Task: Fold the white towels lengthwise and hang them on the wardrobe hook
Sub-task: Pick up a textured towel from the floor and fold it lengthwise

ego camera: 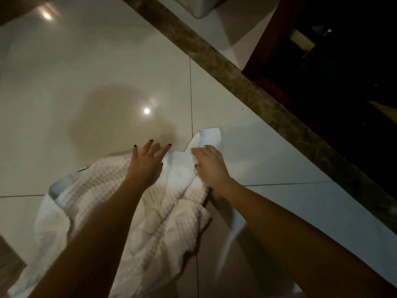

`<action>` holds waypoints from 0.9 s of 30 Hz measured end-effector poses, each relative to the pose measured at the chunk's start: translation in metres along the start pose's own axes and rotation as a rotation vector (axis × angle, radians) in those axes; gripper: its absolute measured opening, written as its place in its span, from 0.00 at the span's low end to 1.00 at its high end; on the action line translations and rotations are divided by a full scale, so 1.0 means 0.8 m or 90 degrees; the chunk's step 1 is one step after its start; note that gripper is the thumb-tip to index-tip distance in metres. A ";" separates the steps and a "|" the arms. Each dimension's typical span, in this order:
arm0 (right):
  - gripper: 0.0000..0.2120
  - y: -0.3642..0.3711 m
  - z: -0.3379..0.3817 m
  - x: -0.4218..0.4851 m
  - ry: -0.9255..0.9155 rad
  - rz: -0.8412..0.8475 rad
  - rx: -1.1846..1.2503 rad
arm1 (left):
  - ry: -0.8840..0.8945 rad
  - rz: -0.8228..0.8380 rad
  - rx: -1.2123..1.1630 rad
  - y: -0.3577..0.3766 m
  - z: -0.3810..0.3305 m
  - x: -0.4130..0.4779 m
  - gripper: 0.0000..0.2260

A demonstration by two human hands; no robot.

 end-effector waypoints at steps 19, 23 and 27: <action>0.17 -0.326 0.043 -0.323 0.009 -0.060 0.168 | 0.205 -0.027 -0.295 -0.355 -0.133 -0.200 0.06; 0.15 -0.446 0.050 -0.393 0.078 -0.077 0.172 | 0.202 -0.017 -0.307 -0.481 -0.175 -0.243 0.05; 0.13 -0.576 0.057 -0.486 0.104 -0.154 0.219 | 0.292 -0.033 -0.322 -0.619 -0.237 -0.296 0.04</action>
Point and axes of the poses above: each hand's wrist, its own x-axis towards the middle knuckle, its own y-axis out of the palm, z = x × y, the point moved 7 cm from there along x, towards the middle knuckle, and after that the axes turned 8 degrees about z, right-handed, at the moved point
